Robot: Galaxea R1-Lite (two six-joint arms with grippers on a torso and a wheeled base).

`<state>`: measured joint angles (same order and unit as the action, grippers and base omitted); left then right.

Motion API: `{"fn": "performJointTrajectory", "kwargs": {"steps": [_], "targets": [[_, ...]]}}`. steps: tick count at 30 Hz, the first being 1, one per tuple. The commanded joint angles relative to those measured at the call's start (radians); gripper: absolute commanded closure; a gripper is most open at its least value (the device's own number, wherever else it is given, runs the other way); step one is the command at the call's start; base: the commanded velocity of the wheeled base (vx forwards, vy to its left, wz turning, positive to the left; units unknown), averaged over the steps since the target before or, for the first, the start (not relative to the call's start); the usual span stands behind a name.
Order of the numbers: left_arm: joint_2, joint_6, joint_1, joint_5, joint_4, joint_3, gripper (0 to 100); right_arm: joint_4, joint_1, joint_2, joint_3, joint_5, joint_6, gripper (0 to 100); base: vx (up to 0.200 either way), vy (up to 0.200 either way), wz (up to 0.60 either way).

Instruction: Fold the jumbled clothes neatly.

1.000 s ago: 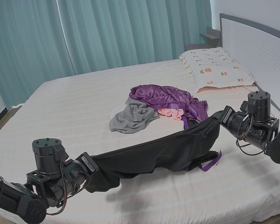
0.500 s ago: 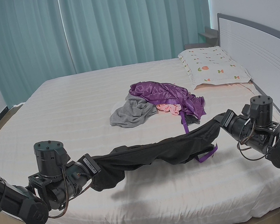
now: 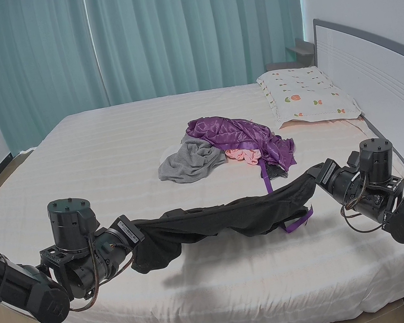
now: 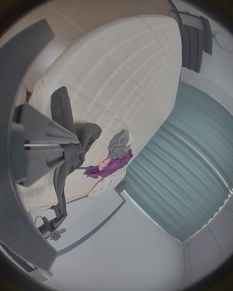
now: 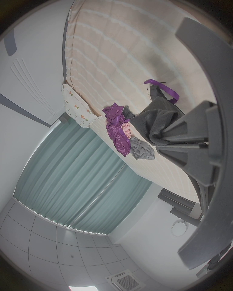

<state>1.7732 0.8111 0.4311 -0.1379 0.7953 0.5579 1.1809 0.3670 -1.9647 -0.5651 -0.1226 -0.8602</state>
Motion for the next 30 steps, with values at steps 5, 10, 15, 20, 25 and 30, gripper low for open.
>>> {"fn": "performJointTrajectory", "kwargs": {"steps": [5, 10, 15, 20, 25, 30], "targets": [[-0.005, 0.000, 0.000, -0.002, 0.001, 0.004, 100, 0.002, 0.001, 0.003, -0.006, -0.005, 0.000, 100, 0.000, 0.200, 0.00], [-0.023, 0.000, 0.000, -0.002, 0.001, 0.004, 100, 0.002, 0.001, 0.007, -0.009, -0.008, 0.000, 100, 0.000, 0.200, 0.00], [-0.032, -0.001, 0.000, -0.003, 0.001, 0.004, 100, 0.029, 0.000, 0.004, -0.007, -0.009, 0.000, 100, 0.000, 0.200, 0.00], [-0.043, -0.001, 0.000, -0.003, 0.001, 0.004, 100, 0.049, 0.000, 0.003, 0.001, -0.009, 0.001, 100, 0.000, 0.200, 0.00], [-0.054, -0.003, -0.002, -0.005, 0.001, 0.002, 100, 0.049, 0.000, 0.004, 0.001, -0.009, 0.001, 100, 0.000, 0.200, 0.00], [-0.067, -0.003, -0.002, -0.005, -0.001, 0.002, 100, 0.049, -0.002, 0.003, -0.001, -0.009, 0.000, 100, 0.000, 0.200, 0.00]]}}
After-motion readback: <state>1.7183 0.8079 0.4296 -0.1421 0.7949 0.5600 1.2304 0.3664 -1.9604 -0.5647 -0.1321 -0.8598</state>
